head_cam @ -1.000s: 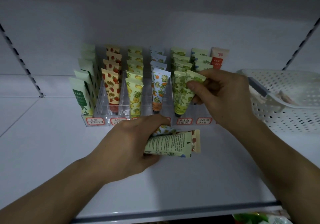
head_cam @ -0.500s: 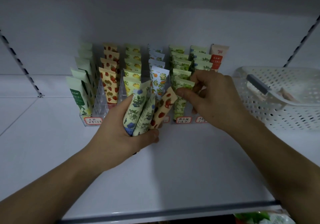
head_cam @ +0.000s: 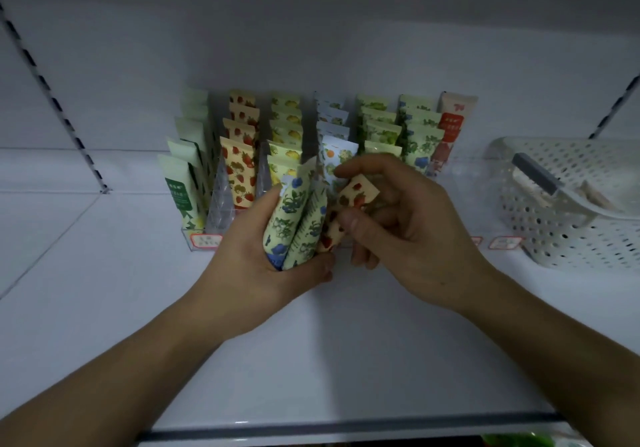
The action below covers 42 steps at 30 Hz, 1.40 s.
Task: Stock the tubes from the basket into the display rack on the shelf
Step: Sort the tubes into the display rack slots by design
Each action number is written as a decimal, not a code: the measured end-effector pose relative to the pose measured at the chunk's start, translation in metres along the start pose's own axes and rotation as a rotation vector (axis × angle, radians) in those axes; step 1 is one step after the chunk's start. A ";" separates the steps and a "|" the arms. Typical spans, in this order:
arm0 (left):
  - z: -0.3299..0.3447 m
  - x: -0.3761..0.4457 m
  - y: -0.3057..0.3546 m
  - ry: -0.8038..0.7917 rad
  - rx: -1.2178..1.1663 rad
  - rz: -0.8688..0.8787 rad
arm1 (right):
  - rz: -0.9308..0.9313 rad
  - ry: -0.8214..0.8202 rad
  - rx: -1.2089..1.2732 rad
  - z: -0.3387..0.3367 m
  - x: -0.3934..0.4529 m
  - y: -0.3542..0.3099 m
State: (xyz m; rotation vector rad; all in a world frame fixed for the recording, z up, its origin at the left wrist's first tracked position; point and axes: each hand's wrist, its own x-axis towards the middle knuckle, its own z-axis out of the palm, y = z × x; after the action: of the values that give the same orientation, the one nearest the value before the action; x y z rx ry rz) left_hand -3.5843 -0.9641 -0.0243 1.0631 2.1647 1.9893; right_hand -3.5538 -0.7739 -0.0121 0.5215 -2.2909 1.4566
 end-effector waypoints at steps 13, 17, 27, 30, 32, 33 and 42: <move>-0.075 -0.044 -0.004 0.489 0.104 -0.172 | -0.232 0.162 -0.455 0.060 0.064 -0.050; -0.075 -0.043 -0.005 0.449 0.039 -0.230 | -0.283 0.123 -0.676 0.068 0.068 -0.051; -0.073 -0.043 -0.005 0.402 0.051 -0.229 | -0.338 0.169 -0.676 0.071 0.070 -0.037; -0.073 -0.041 -0.006 0.409 0.048 -0.236 | -0.337 0.189 -0.649 0.075 0.071 -0.033; -0.073 -0.041 -0.008 0.410 0.044 -0.241 | -0.313 0.169 -0.676 0.080 0.069 -0.030; -0.073 -0.041 -0.008 0.397 0.033 -0.248 | -0.309 0.162 -0.702 0.082 0.069 -0.029; -0.073 -0.040 -0.009 0.333 0.052 -0.259 | -0.268 0.145 -0.849 0.085 0.076 -0.025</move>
State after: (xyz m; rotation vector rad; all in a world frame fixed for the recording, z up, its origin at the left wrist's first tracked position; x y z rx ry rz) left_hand -3.5902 -1.0474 -0.0357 0.4446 2.3710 2.1168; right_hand -3.6165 -0.8698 0.0114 0.4084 -2.3307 0.3089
